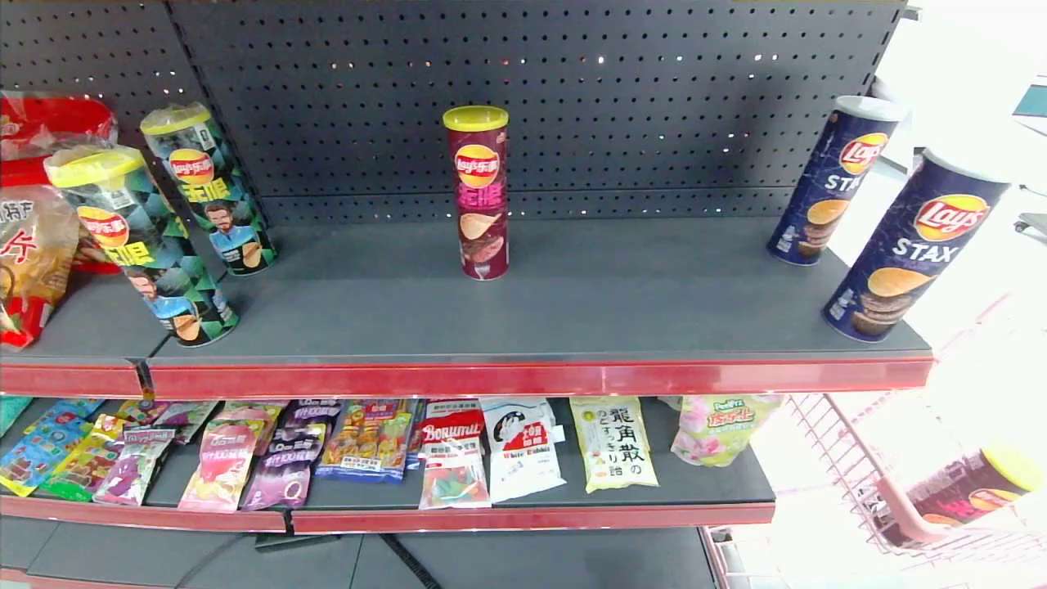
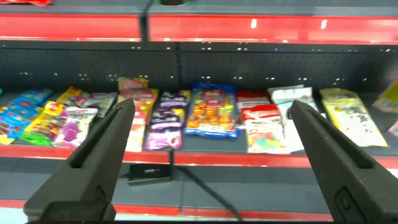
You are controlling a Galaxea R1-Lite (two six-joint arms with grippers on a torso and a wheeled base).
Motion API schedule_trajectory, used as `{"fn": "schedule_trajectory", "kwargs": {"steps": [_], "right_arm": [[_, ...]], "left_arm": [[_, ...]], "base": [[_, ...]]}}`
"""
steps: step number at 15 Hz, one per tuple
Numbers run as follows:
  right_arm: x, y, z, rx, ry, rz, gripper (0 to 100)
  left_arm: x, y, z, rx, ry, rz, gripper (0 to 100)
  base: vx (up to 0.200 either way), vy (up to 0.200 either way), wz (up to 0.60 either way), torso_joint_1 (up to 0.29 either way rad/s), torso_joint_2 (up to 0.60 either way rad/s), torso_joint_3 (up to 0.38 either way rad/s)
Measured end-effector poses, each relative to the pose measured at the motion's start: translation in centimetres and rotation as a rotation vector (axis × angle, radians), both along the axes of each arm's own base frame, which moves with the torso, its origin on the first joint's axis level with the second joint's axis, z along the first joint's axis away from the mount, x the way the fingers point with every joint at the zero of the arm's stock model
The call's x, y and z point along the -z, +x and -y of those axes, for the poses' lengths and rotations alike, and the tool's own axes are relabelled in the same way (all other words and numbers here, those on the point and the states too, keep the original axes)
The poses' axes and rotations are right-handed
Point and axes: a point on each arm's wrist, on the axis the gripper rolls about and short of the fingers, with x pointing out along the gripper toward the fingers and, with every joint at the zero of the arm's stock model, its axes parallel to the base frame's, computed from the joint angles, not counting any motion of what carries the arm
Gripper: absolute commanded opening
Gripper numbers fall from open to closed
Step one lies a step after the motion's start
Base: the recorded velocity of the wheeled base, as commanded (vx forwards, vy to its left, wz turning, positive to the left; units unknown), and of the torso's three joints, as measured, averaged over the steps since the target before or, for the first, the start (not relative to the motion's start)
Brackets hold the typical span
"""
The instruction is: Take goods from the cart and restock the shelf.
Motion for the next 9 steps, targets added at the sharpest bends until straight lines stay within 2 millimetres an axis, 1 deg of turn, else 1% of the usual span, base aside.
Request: {"fn": "schedule_trajectory", "kwargs": {"steps": [9], "right_arm": [[0.00, 0.00, 0.00, 0.000, -0.001, 0.000, 100]], "left_arm": [[0.00, 0.00, 0.00, 0.001, 0.000, 0.000, 100]], "base": [[0.000, -0.200, 0.00, 0.000, 0.00, 0.001]]}}
